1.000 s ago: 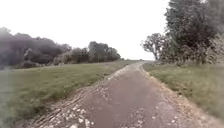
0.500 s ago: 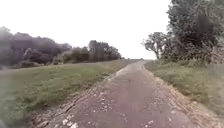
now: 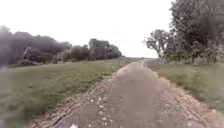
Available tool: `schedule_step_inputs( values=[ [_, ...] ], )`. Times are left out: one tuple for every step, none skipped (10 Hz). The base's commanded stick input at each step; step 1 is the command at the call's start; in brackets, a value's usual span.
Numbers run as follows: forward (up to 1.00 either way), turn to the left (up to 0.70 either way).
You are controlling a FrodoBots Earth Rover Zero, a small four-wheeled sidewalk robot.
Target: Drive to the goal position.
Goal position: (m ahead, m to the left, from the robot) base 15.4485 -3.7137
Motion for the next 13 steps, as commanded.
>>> schedule_step_inputs(
  values=[
    [0.70,0.00],
    [0.70,0.00],
    [0.70,0.00],
    [0.70,0.00],
    [0.70,0.00],
    [0.70,0.00],
    [0.70,0.00],
    [0.70,0.00],
    [0.70,0.00],
    [0.70,0.00],
    [0.70,0.00],
    [0.70,0.00],
    [0.70,0.00]
  ],
)
